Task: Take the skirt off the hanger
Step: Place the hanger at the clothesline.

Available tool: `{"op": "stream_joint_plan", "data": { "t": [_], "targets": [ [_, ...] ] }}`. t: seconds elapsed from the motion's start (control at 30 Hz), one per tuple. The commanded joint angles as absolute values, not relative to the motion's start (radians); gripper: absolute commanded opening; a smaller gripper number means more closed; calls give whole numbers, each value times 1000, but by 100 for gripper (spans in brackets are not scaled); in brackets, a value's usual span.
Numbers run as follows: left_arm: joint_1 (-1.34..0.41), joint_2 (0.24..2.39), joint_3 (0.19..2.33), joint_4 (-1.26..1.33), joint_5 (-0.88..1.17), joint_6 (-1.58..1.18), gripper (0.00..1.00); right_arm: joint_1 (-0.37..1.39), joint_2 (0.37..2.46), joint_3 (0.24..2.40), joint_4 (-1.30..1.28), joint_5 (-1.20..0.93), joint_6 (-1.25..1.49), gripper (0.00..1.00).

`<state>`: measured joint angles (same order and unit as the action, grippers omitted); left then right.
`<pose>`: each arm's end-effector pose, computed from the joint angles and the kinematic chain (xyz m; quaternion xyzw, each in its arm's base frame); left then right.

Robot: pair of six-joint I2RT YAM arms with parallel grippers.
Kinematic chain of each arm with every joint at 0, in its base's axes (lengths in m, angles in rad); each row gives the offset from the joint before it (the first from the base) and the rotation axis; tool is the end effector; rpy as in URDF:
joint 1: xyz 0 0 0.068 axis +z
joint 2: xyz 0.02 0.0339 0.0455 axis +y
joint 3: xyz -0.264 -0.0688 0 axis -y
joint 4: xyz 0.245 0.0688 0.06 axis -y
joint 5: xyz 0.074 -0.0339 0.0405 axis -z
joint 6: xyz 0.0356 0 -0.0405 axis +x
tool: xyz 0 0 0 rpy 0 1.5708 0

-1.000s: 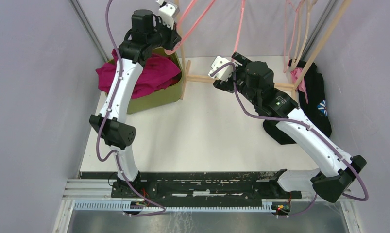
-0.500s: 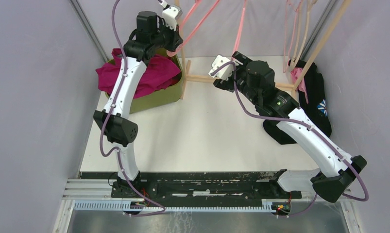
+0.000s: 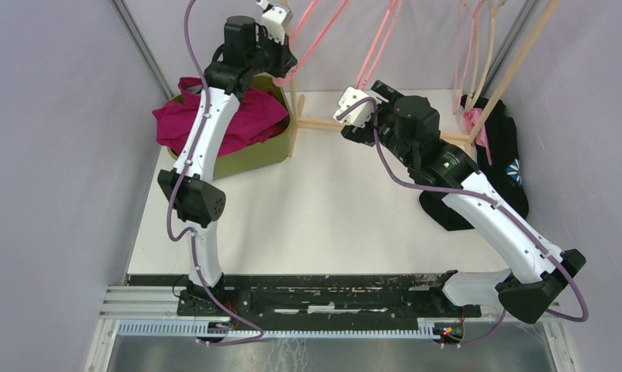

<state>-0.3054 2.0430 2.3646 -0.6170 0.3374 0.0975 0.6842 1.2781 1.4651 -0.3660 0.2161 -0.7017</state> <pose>0.4318 -0.1485 0.4517 0.2564 0.7560 -0.1951 0.5697 0.2221 0.1713 0.4514 -0.4342 0.6312 -0.0883 0.6366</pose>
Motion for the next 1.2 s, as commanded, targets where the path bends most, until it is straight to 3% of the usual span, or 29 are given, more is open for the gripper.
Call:
{"op": "stream_joint_plan", "data": {
  "t": [0.0,0.4,1.17],
  "targets": [
    [-308,2082,2436,-576,328,29,3,678,1270,1513,-342,235,-708,81],
    [-308,2075,2397,-300,710,-256,3,678,1266,1509,-355,239,-710,81],
    [-312,2091,2313,74,795,-652,3,678,1261,1498,-345,242,-712,81]
  ]
}}
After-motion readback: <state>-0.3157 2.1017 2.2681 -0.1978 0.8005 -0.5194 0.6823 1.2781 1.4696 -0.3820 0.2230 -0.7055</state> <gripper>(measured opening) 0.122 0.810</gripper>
